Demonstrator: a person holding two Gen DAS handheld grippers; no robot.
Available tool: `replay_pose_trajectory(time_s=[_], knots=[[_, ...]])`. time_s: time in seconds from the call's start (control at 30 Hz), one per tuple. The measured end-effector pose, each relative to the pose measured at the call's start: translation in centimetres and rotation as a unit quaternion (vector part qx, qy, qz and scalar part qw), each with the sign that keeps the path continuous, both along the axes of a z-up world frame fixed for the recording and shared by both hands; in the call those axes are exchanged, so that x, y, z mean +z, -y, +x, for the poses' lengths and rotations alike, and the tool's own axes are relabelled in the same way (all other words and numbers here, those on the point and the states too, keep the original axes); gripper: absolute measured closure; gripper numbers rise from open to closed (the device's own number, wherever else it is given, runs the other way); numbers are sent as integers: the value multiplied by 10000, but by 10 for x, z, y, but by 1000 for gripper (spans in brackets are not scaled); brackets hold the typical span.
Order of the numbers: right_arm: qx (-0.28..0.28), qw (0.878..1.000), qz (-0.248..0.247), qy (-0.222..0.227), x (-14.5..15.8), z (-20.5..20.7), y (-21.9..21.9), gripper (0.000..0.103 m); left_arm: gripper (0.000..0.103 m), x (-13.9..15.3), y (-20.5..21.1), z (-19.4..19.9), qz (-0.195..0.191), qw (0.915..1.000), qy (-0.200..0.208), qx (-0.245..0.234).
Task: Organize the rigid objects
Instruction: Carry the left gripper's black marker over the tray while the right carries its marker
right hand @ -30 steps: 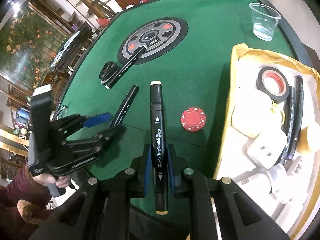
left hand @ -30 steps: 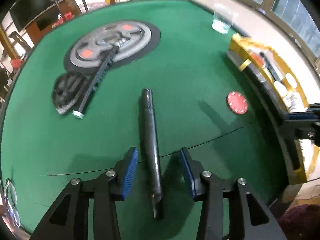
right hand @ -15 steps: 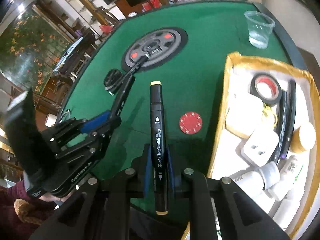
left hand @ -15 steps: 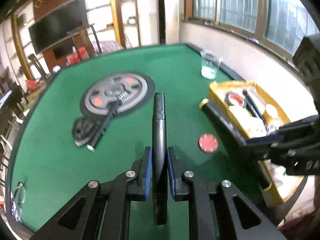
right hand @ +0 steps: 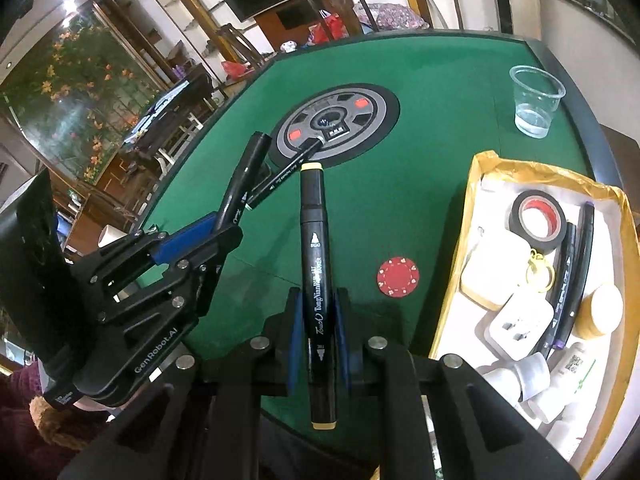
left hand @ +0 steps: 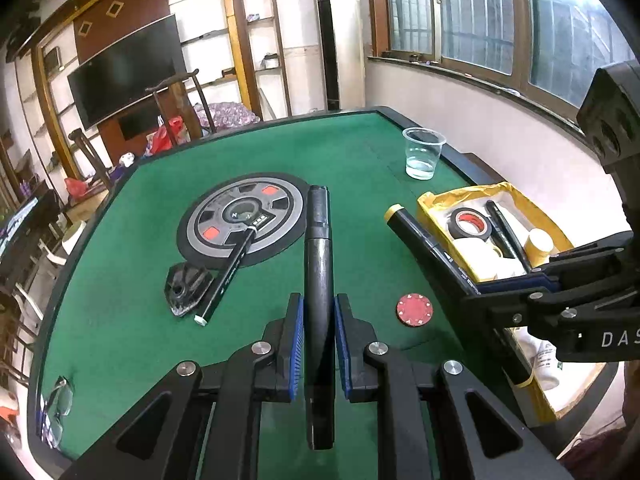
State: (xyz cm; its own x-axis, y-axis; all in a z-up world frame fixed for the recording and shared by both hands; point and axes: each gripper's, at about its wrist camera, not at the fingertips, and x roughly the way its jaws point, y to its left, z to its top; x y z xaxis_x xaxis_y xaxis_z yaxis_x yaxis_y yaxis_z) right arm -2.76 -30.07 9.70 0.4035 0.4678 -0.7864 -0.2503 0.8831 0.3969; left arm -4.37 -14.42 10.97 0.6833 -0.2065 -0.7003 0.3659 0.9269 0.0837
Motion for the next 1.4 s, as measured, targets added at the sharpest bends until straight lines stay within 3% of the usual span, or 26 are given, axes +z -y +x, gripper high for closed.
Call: replay_pose_trajectory(time_s=[1.4], knots=[[-1136,9935,-33,-115,5,-59,101,88,88,1,109,-31,117,9935,102,-1126]])
